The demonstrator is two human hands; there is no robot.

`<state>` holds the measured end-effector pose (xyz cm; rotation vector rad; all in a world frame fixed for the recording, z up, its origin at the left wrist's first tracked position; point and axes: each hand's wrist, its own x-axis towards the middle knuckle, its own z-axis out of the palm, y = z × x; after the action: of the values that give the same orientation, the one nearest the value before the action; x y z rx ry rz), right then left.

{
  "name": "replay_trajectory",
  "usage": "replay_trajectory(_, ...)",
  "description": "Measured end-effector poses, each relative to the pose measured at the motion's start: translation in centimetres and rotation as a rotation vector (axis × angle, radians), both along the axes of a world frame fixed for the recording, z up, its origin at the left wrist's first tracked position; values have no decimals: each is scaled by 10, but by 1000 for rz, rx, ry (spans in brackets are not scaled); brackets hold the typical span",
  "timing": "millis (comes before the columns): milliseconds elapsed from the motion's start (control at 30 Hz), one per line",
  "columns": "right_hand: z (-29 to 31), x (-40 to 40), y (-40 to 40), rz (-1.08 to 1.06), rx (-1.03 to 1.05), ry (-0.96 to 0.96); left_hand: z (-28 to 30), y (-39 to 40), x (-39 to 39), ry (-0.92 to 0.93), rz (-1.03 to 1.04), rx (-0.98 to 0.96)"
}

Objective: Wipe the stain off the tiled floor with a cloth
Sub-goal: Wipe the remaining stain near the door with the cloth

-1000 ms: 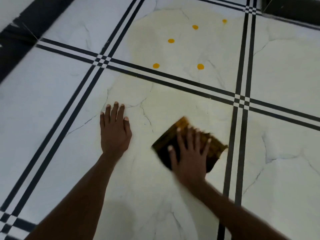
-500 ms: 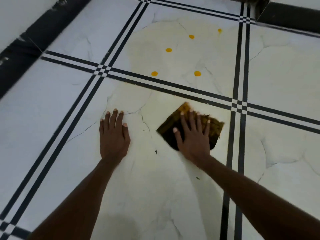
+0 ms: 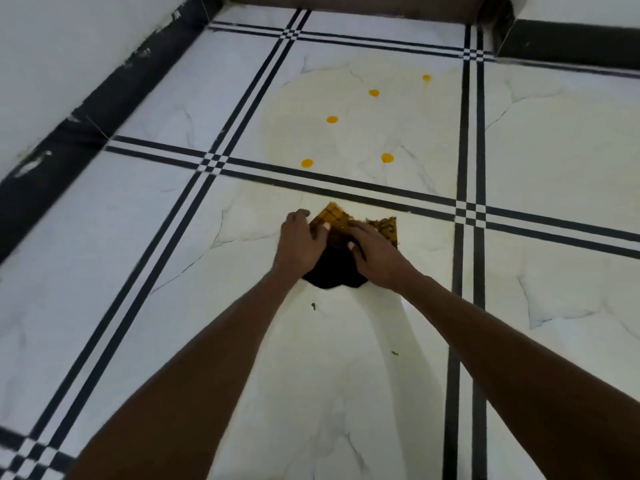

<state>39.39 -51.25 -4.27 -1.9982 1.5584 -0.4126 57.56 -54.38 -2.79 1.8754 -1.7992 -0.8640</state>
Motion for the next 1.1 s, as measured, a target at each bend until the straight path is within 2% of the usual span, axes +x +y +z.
replay_trajectory(200, 11, -21, 1, -276, 58, -230, 16, -22, -43, 46, 81, 266)
replay_trajectory(300, 18, -32, -5, -350, 141, -282, 27, -21, -43, 164, -10, 222)
replay_trajectory(400, 33, -43, -17, -292, 214, -294, 52, -22, -33, 283, -232, 129)
replay_trajectory(567, 71, -62, -48, -58, 239, -80, 94, -36, -25, 390, -345, 125)
replay_trajectory(667, 91, -78, -59, -100, 237, -42, 108, -50, -26, 392, -314, 50)
replay_trajectory(767, 116, -94, -74, -221, 4, 29, 125, -68, -31, 407, -253, -111)
replay_trajectory(867, 140, -97, -80, -211, -196, 195, 139, -78, -38, 373, -235, -257)
replay_trajectory(933, 144, -95, -73, -183, -233, 304, 137, -75, -40, 346, -266, -267)
replay_trajectory(1000, 136, -91, -61, -135, -160, 417, 118, -69, -37, 267, -303, -229)
replay_trajectory(1100, 109, -87, -45, -97, 112, 497, 79, -55, -30, 149, -330, -57)
